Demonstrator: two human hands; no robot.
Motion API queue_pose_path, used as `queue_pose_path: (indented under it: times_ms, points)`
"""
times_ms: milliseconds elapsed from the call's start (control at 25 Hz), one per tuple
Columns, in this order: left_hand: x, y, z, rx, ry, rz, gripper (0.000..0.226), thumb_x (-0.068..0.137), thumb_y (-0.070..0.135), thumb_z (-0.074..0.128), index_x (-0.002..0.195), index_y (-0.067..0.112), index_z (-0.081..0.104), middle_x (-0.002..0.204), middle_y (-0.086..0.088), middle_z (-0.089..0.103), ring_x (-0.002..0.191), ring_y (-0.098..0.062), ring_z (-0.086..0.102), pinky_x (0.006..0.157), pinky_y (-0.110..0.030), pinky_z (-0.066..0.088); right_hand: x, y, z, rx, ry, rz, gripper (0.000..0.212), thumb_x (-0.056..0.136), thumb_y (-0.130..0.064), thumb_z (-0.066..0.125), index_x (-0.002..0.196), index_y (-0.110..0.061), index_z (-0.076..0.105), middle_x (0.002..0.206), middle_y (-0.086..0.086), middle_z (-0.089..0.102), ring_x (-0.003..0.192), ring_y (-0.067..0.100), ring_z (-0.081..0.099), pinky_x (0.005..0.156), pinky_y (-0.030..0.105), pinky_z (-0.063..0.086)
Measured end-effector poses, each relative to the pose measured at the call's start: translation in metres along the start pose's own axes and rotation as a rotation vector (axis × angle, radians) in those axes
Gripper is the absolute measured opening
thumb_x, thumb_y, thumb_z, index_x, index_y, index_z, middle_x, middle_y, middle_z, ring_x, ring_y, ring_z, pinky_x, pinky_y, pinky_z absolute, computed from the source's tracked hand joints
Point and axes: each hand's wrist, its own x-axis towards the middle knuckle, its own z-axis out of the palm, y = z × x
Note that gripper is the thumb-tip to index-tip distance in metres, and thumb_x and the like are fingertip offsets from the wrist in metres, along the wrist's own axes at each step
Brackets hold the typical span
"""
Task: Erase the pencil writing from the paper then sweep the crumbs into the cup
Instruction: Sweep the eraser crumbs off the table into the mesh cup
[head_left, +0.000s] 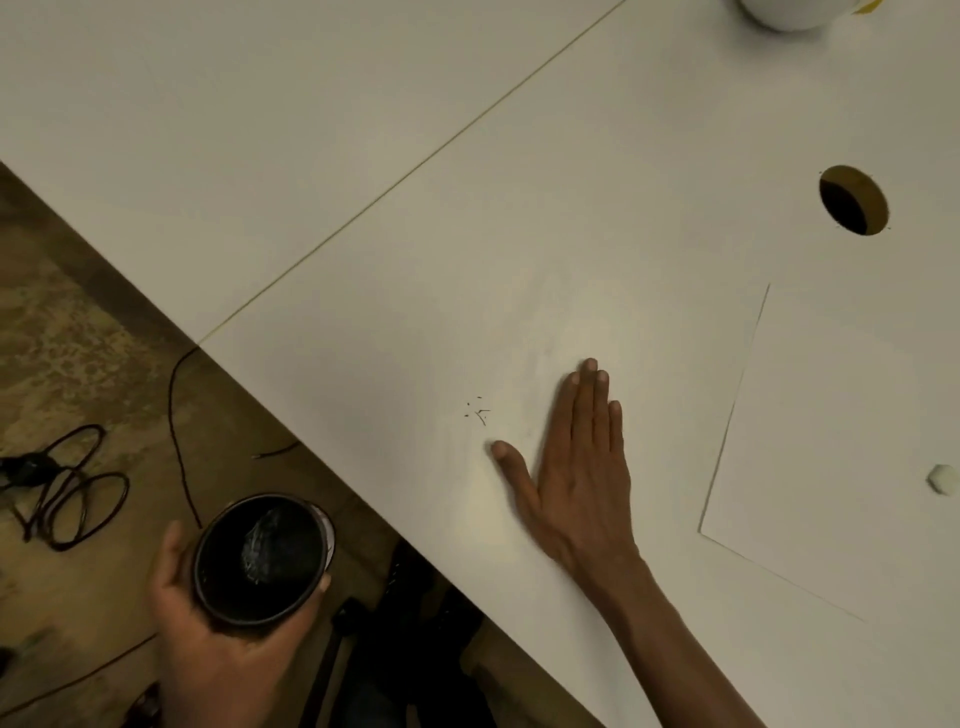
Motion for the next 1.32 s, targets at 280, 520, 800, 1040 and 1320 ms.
queue_pose_path:
  times_ms: [280,520,800,1040,1320]
  points:
    - [0.011,0.027,0.037,-0.138,-0.153,-0.127,0.135,0.053,0.001,0.097,0.160,0.020,0.016,0.154,-0.009,0.042,0.131,-0.014,0.045,0.105,-0.033,0.038,0.011,-0.084,0.010,0.097,-0.059,-0.267,0.096,0.092,-0.074,0.018,0.152,-0.003,-0.004,0.161,0.013,-0.012,0.149,0.022,-0.014,0.122,0.045,0.006]
    - [0.015,0.028,0.041,-0.195,-0.200,-0.137,0.138,0.045,0.037,0.091,0.159,0.028,0.016,0.144,0.012,0.037,0.127,-0.003,0.044,0.104,-0.026,0.037,0.021,-0.027,-0.004,0.181,-0.036,-0.211,0.084,0.096,-0.066,0.015,0.153,-0.009,-0.009,0.161,0.004,-0.017,0.148,0.014,-0.016,0.122,0.040,0.004]
    - [0.025,0.018,0.040,-0.168,-0.292,-0.071,0.137,0.047,0.024,0.096,0.159,0.024,0.017,0.151,-0.007,0.047,0.136,-0.021,0.049,0.106,-0.032,0.041,0.008,-0.065,0.010,-0.025,-0.066,-0.405,0.093,0.093,-0.071,0.024,0.152,-0.003,0.000,0.161,0.014,-0.008,0.149,0.023,-0.010,0.121,0.047,0.010]
    - [0.029,0.016,0.035,-0.210,-0.304,-0.083,0.136,0.042,0.045,0.091,0.156,0.037,0.016,0.148,0.001,0.049,0.135,-0.018,0.051,0.109,-0.039,0.044,0.008,-0.065,0.002,0.292,-0.152,-0.442,0.083,0.097,-0.060,0.026,0.152,-0.010,-0.010,0.161,0.006,-0.015,0.149,0.016,-0.013,0.123,0.042,0.004]
    - [0.028,0.012,0.038,-0.204,-0.348,-0.066,0.134,0.044,0.049,0.096,0.149,0.055,0.014,0.147,0.007,0.047,0.136,-0.014,0.048,0.110,-0.036,0.042,0.001,-0.077,0.011,-0.030,-0.102,-0.536,0.088,0.096,-0.063,0.029,0.152,-0.001,0.004,0.161,0.017,-0.004,0.149,0.025,-0.007,0.122,0.045,0.010]
